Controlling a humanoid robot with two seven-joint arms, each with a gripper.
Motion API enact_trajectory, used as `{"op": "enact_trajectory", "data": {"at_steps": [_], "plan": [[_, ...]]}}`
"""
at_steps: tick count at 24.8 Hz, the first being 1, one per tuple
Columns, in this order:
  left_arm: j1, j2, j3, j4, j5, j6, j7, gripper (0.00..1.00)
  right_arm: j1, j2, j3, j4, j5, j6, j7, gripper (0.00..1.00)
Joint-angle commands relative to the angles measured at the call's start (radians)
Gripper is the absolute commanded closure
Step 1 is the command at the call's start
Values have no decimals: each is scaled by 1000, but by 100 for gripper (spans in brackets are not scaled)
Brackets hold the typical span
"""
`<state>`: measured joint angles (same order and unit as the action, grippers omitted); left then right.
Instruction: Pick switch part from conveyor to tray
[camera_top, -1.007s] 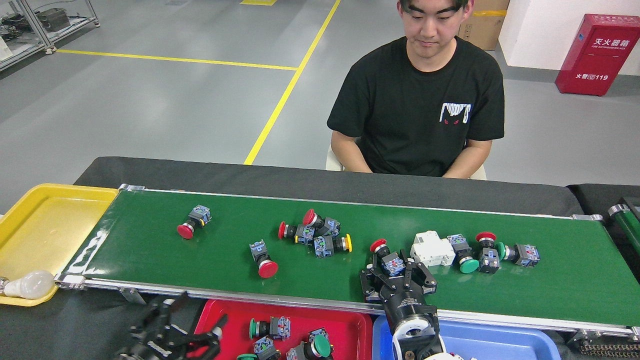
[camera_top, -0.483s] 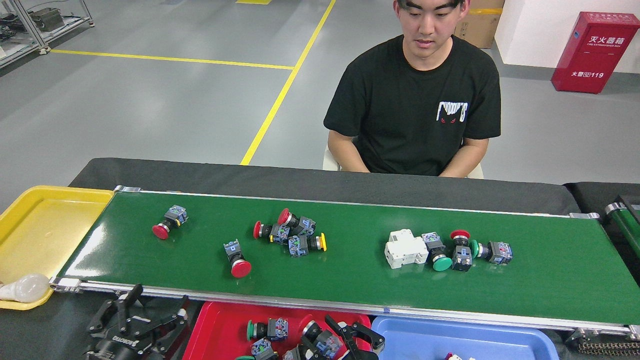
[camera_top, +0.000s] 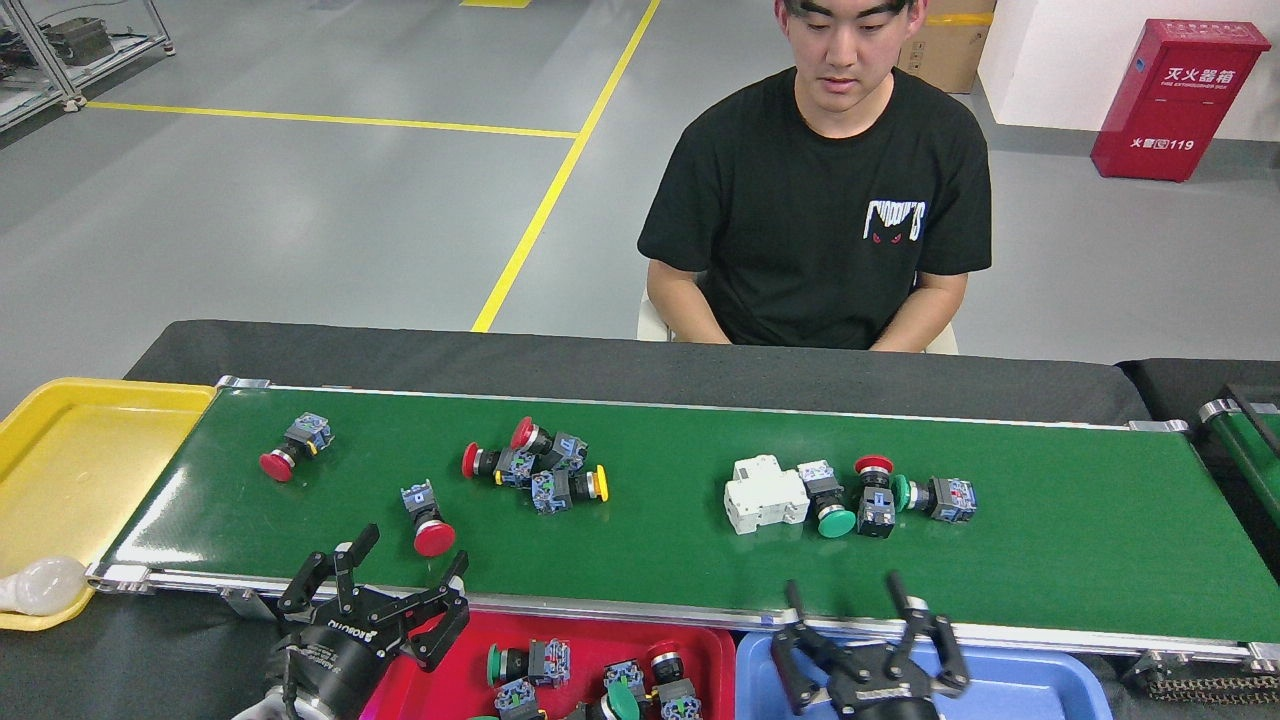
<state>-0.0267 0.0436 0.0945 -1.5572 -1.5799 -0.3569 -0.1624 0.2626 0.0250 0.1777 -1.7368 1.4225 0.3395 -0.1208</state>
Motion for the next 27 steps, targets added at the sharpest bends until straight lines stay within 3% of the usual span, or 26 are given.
{"op": "enact_trajectory", "data": {"at_steps": [1,7,12,17,19,22,27], "plan": [[-41,13,8,35,-2,13,3,0,23,7,-17,-9,-11,39,-29,1],[-174,24,17,209,-3,76,3,0,3,12,-15,-3,-5,39,-16,1],[-257,68,13,345,-3,142,4,1,-181,1,69,111,27,38,75,1],[-302,78,5,453,-3,210,6,13,-315,15,135,232,44,-16,142,1],[-306,78,7,466,-3,211,11,26,-332,30,152,257,44,-30,153,1],[-305,73,11,468,3,210,14,69,-384,56,161,324,41,-56,153,1],[-305,71,13,470,11,204,57,89,-493,90,160,459,38,-100,155,1]]}}
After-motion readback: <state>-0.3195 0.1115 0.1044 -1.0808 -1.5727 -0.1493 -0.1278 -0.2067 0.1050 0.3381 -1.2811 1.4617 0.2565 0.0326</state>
